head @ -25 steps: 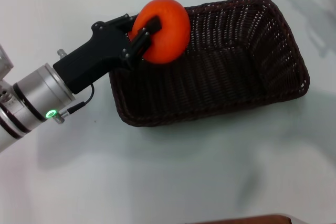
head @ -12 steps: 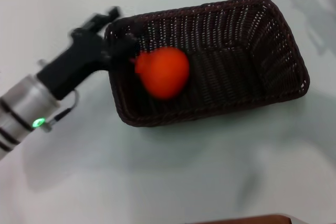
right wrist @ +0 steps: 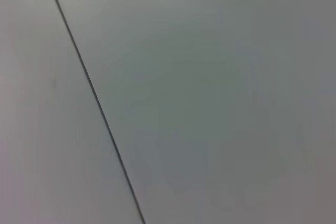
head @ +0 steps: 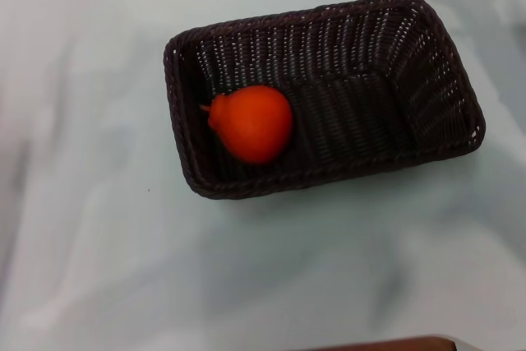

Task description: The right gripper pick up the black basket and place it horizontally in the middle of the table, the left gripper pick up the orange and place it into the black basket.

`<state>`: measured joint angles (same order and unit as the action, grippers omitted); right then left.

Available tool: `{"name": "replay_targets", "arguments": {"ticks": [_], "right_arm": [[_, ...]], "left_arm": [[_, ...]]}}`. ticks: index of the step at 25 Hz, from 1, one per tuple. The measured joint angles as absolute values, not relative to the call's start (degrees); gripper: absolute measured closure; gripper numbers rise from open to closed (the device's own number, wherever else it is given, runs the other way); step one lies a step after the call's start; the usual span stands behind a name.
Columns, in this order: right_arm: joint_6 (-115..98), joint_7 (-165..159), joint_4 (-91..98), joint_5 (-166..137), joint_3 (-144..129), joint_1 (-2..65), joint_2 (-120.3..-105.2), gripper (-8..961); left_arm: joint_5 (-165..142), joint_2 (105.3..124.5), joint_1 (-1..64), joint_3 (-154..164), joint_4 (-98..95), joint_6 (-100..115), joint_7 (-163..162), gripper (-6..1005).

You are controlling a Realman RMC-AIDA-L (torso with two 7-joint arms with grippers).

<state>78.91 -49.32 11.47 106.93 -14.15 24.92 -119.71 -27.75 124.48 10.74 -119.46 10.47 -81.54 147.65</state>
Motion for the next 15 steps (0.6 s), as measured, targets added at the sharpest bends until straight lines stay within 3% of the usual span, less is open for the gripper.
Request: {"name": "replay_targets", "arguments": {"ticks": [9,12,15], "right_arm": [[79.0,-39.3,6.8,108.2,-14.0,26.8,-119.76,363],[79.2,-38.2,6.7,108.2,-13.6,27.3,-119.77,155],[79.4,-37.7,6.7,108.2,-13.2,27.8,-119.79,155]], "left_arm": [[-27.5,124.45,8.4,-123.4,8.9,-84.8,148.6,110],[-27.5,124.52,8.4,-123.5,8.4,-85.0,148.8,110],[-27.5,124.54,8.3,-123.5,7.9,-85.1,149.3,110]]}}
